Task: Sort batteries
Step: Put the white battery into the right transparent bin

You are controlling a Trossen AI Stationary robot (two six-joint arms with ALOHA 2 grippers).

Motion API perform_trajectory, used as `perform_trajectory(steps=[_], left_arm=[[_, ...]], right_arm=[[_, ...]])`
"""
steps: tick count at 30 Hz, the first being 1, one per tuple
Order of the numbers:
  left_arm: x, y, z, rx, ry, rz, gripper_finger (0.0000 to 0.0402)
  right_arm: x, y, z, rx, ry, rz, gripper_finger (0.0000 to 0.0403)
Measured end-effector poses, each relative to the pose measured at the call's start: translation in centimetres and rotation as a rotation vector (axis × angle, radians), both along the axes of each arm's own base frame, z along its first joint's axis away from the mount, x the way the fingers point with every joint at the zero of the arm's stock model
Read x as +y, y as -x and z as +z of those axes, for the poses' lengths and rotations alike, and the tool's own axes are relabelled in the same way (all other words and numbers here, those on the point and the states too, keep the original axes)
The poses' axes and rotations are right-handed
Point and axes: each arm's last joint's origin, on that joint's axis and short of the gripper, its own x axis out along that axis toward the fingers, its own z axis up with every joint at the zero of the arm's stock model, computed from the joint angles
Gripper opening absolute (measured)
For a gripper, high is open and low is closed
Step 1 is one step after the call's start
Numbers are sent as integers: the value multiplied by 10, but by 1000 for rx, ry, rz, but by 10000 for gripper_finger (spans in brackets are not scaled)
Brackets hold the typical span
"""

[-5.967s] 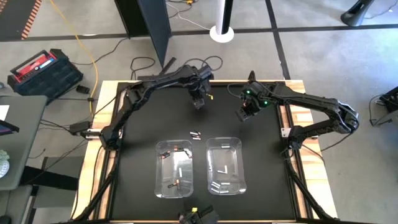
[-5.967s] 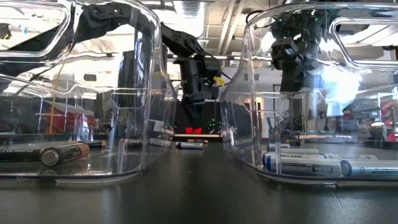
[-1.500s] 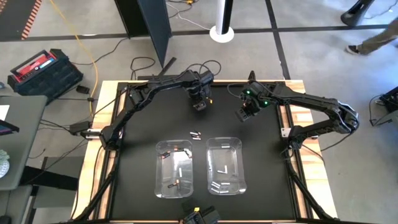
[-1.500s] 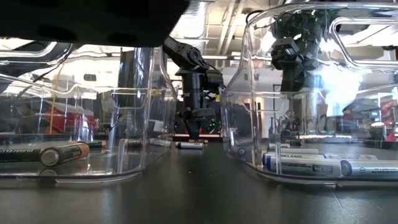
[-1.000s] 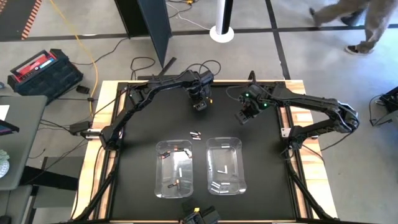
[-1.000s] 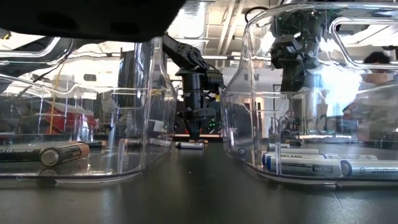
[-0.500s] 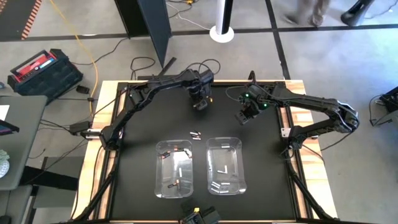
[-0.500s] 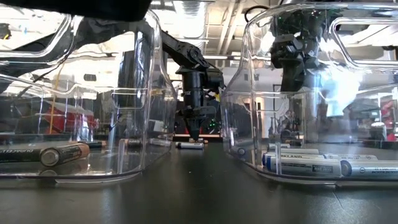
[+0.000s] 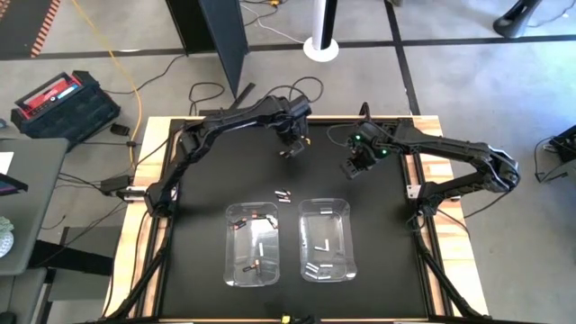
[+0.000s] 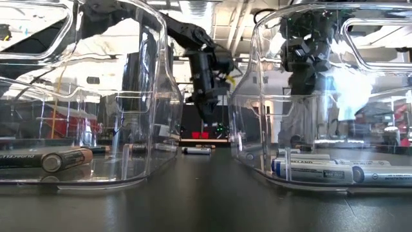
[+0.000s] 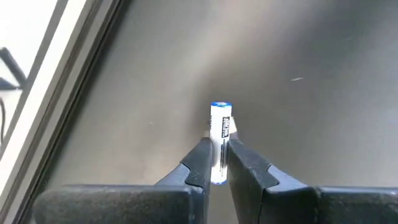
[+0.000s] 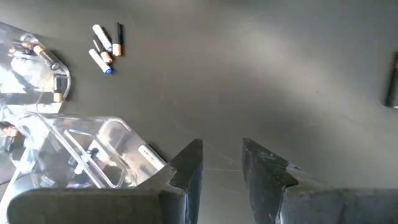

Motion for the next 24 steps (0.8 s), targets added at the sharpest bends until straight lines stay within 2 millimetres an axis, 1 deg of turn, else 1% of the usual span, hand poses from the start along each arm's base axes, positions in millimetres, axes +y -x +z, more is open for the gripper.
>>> perform_trajectory(steps=[5,10,12,17,20,24], left_arm=[[-25,-2,30,-71,-8,-9,38],[-63,-3,65,-155,-18,-38,38],[-81,-4,76,-185,-22,-67,38],[-139,-10,99,-247,-24,-190,38],[-175,-17,104,-301,-22,-263,38],[-212,-29,106,-397,-14,-302,38]], right_arm=[[-2,8,-3,91,24,-23,127],[-2,13,-5,168,62,-47,127],[-2,14,-5,172,65,-36,127],[-1,15,-6,194,74,13,127],[1,18,-12,217,69,31,127],[3,22,-23,255,48,37,127]])
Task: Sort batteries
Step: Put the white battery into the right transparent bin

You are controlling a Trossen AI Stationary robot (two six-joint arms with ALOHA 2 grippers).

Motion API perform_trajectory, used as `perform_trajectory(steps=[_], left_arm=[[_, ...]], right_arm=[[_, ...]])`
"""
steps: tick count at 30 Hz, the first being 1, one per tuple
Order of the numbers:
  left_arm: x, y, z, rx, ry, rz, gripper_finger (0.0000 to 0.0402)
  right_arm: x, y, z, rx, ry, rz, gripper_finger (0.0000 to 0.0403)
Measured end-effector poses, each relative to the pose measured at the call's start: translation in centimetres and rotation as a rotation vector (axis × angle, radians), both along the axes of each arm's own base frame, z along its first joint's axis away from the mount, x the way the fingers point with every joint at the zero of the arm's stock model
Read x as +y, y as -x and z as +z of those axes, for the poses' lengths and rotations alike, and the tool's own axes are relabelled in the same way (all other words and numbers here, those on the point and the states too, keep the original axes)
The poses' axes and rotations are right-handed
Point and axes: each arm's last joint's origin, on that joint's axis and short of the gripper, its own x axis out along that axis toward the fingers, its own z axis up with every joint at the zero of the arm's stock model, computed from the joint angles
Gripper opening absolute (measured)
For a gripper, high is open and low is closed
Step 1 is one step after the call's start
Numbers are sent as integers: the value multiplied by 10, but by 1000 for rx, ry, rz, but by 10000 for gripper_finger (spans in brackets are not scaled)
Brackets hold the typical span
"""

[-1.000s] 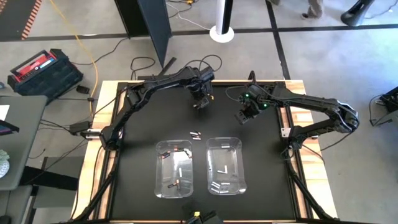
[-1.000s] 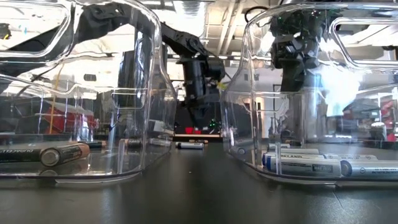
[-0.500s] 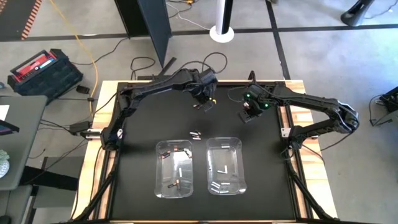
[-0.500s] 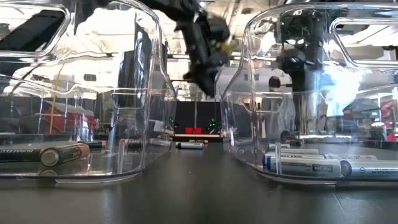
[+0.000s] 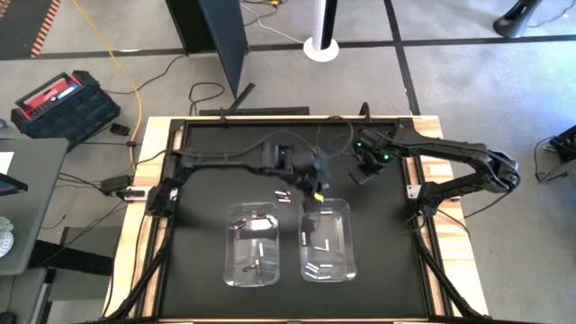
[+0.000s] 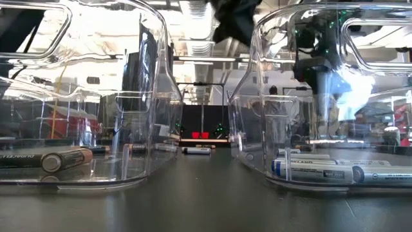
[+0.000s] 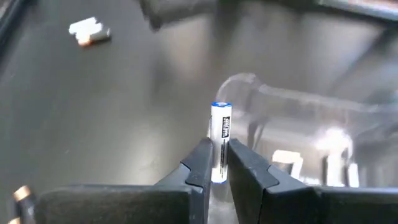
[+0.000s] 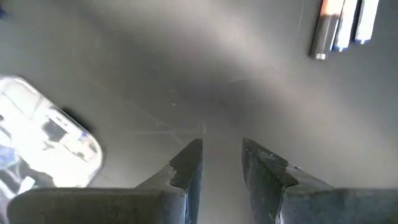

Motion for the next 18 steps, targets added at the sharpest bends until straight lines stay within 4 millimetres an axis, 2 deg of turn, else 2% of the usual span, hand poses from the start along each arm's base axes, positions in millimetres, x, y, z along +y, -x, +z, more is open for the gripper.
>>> perform_trajectory(steps=[6,11,14,18], left_arm=[[-33,-7,-6,-52,43,14,38],[-52,-8,-16,-24,60,6,38],[-63,-16,-31,-4,52,-22,38],[-75,-33,-73,69,50,-41,38]], right_arm=[[5,10,-19,72,-34,19,127],[8,15,-29,90,-45,18,127],[8,15,-28,75,-36,18,127],[10,16,-25,51,-23,25,127]])
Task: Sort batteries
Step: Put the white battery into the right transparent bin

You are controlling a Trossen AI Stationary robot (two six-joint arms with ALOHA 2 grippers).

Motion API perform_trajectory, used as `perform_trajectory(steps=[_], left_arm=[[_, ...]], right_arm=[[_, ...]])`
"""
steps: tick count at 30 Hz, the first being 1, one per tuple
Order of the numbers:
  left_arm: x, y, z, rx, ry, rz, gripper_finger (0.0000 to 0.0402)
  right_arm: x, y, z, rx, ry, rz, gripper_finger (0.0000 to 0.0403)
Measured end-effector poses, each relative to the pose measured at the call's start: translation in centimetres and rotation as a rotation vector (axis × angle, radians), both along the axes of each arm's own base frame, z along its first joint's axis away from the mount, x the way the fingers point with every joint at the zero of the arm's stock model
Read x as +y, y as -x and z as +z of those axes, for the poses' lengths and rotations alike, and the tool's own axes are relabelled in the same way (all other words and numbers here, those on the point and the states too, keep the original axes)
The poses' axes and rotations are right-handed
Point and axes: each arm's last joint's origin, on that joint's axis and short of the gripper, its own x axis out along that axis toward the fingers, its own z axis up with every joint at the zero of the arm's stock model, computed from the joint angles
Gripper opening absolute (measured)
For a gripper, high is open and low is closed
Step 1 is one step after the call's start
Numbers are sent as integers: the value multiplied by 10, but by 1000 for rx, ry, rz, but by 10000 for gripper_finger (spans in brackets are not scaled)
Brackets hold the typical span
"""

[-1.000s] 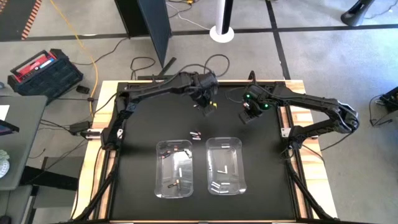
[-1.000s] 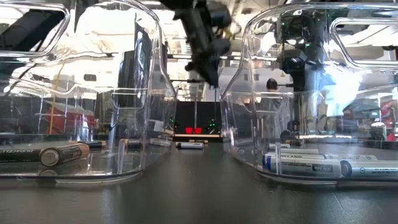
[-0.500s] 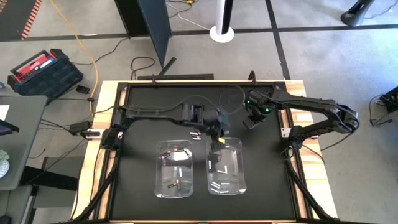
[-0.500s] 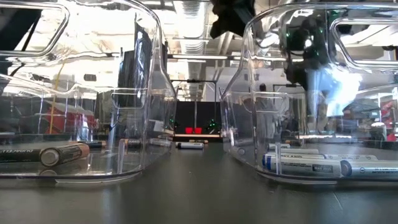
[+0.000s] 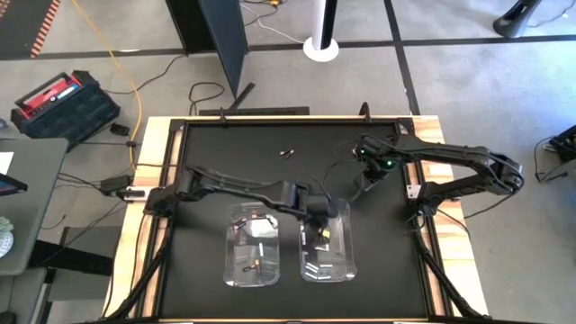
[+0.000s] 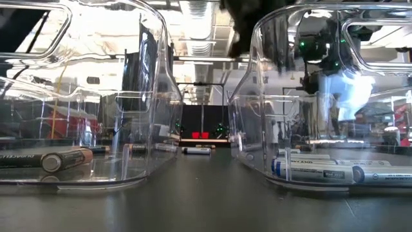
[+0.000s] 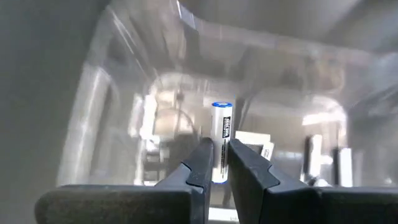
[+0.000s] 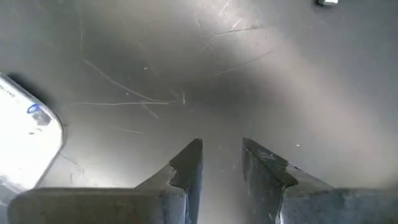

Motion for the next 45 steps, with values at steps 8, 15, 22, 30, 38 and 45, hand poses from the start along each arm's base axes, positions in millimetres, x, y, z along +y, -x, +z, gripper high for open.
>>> perform_trajectory(steps=[8,15,22,30,38,45], left_arm=[[-3,-15,-55,115,40,20,38],[-9,-19,-65,120,32,-2,38],[-17,-19,-59,108,-21,24,38],[-29,-20,-45,58,-62,40,38],[-46,-18,-49,50,-49,40,38],[-42,-19,-53,58,-49,33,36]], right_arm=[[2,4,9,-53,28,-1,127],[5,10,17,-89,46,-3,127],[6,12,21,-108,56,-3,127],[7,13,21,-106,56,-1,127],[7,13,21,-106,56,0,127],[7,13,20,-102,53,0,127]])
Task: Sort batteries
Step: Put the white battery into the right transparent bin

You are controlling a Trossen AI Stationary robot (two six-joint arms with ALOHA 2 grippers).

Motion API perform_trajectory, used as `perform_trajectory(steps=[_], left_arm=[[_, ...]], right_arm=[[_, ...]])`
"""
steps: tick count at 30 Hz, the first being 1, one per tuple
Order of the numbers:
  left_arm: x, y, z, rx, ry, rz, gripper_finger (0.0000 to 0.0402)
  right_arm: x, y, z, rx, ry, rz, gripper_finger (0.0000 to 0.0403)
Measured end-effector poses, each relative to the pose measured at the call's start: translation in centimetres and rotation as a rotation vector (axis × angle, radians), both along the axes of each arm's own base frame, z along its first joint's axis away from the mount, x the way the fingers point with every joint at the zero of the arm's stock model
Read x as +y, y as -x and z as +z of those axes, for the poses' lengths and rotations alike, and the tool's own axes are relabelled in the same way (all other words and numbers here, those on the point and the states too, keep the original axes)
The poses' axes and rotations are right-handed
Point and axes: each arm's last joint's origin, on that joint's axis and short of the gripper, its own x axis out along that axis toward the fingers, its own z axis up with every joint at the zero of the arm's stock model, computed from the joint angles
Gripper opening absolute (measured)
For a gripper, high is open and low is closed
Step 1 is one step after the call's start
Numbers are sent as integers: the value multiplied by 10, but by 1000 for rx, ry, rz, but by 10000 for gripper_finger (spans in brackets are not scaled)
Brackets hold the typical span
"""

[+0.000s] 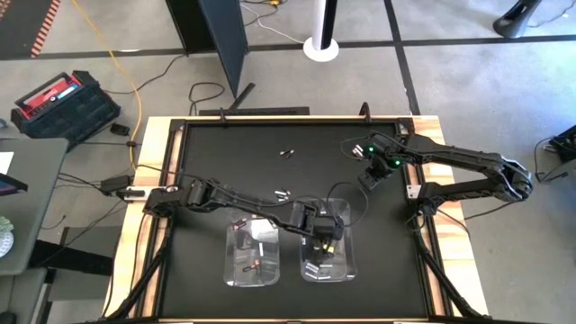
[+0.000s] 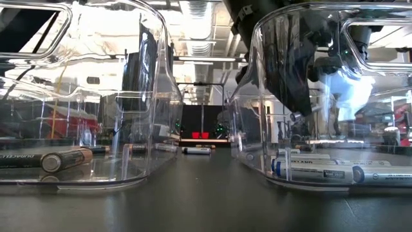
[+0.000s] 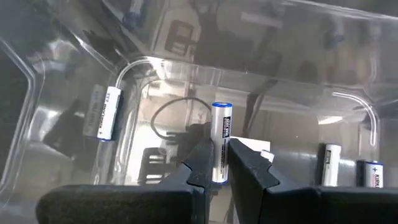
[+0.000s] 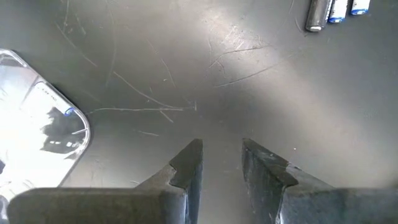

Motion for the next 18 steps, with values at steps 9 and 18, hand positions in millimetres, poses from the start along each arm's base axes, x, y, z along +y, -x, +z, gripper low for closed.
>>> perform_trajectory(steps=[9,18], left_arm=[[-4,-8,-24,6,47,0,35],[1,-9,-21,-7,55,33,43]], right_arm=[[0,0,0,5,-3,0,127],[1,2,-1,27,-11,9,127]])
